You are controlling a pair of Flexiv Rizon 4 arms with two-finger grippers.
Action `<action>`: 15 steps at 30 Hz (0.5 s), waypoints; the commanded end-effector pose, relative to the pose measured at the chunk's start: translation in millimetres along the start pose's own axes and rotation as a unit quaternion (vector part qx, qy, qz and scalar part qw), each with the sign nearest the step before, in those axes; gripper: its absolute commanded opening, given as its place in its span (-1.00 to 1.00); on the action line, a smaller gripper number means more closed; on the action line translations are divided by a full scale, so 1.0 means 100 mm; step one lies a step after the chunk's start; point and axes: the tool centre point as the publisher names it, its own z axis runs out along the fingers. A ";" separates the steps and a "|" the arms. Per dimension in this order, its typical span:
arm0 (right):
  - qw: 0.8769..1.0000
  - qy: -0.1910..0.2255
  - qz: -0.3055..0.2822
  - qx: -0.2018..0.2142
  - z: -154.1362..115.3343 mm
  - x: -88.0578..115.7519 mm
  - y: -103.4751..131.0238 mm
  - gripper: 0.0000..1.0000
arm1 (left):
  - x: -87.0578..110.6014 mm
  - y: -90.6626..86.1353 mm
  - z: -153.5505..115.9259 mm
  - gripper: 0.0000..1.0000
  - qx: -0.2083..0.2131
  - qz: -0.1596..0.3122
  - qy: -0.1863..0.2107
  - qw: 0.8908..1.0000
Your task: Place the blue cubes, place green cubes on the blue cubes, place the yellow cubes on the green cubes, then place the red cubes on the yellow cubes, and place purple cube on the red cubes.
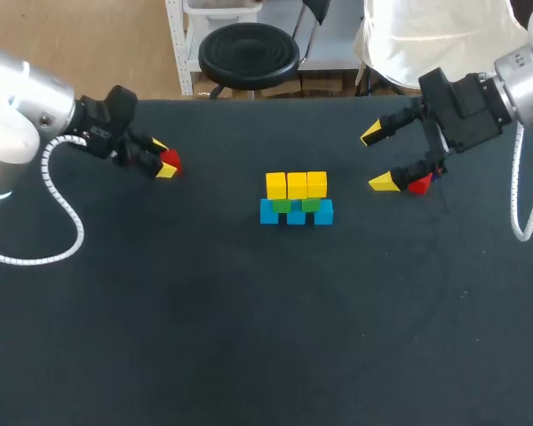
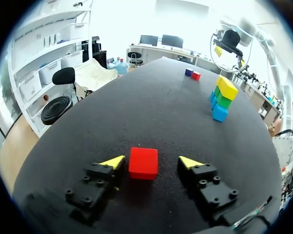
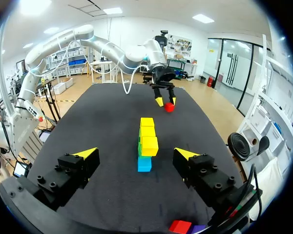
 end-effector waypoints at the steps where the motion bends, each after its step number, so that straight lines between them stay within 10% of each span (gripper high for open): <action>1: 1.000 0.000 0.000 0.001 0.00 0.00 0.01 1.00 | -0.01 -0.04 -0.03 -1.00 -0.008 0.003 -0.003 1.000; 15: 1.000 0.000 0.000 0.001 0.00 0.00 0.01 1.00 | -0.06 -0.11 -0.07 -1.00 0.009 0.011 -0.012 1.000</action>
